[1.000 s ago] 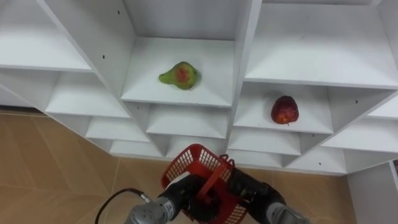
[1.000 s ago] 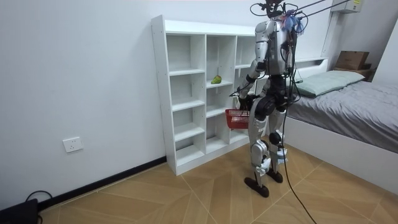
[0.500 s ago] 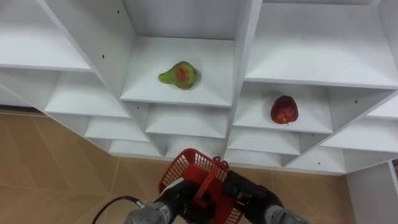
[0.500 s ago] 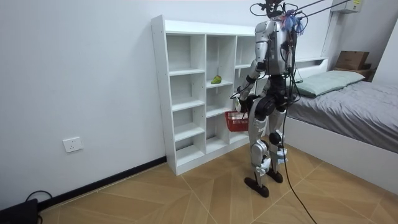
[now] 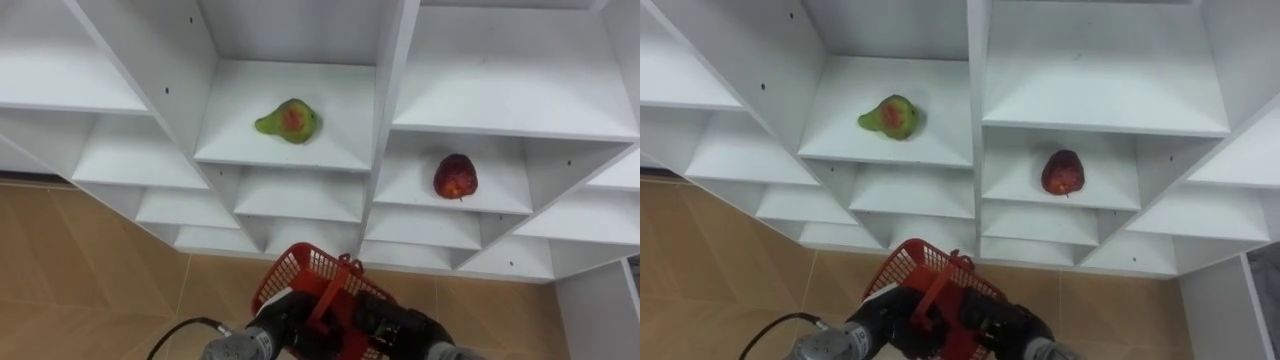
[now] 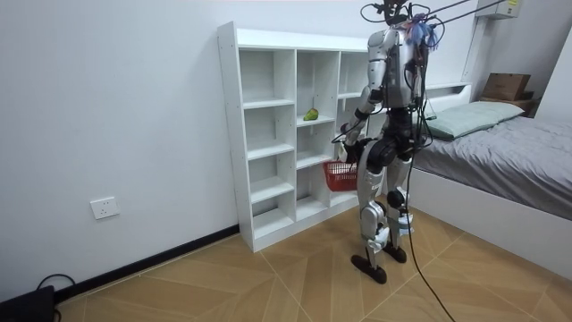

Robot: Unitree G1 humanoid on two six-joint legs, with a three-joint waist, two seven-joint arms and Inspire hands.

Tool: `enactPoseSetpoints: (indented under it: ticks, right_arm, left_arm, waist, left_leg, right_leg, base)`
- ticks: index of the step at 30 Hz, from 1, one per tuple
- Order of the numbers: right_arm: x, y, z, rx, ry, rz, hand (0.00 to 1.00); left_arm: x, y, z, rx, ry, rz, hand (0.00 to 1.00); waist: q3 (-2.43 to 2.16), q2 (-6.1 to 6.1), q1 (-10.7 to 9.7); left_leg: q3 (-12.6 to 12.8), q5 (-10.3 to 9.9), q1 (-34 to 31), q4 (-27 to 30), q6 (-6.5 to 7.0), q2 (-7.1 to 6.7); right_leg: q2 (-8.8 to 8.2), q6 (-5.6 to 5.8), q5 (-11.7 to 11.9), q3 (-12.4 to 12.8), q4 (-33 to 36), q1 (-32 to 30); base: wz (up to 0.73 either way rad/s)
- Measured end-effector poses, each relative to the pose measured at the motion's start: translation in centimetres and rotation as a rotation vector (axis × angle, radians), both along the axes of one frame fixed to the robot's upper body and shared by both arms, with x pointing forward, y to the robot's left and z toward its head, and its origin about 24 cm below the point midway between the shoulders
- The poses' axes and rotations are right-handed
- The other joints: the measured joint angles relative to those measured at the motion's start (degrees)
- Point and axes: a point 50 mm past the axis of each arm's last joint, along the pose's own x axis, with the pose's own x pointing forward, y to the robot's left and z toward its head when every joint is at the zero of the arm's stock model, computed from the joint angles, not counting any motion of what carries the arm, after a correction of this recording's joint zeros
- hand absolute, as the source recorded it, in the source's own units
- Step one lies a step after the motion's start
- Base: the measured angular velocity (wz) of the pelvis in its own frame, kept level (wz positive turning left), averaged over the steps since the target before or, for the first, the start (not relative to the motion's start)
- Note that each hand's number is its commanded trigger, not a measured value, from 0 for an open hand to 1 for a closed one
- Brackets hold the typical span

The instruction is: Collect fruits from the closet

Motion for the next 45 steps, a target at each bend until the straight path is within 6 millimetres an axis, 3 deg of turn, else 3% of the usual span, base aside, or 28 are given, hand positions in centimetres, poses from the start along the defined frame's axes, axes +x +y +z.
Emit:
enactPoseSetpoints:
  ticks: [16, 45]
  right_arm:
    - [-0.77, -0.47, -0.3, -0.033, 0.014, 0.105, 0.0]
    - [-0.83, -0.46, -0.29, -0.04, 0.007, 0.164, 0.0]
  left_arm:
    - [-0.36, -0.56, -0.5, 0.007, 0.034, -0.019, 1.0]
    - [-0.56, -0.35, -0.75, 0.03, 0.041, -0.001, 1.0]
  waist:
    - [-0.25, 0.62, 0.0]
    - [-0.22, 0.79, -0.1]
  left_leg:
    - [-0.1, 0.0, -0.5, 1.0, 0.04, 0.08]
    - [0.0, 0.0, -0.1, 1.0, 0.05, 0.08]
  right_leg:
    - [0.11, -0.08, 0.5, 0.3, 0.2, -0.1]
    - [0.06, -0.08, 0.5, 0.0, 0.1, 0.3]
  base:
    - [0.0]
    - [0.0]
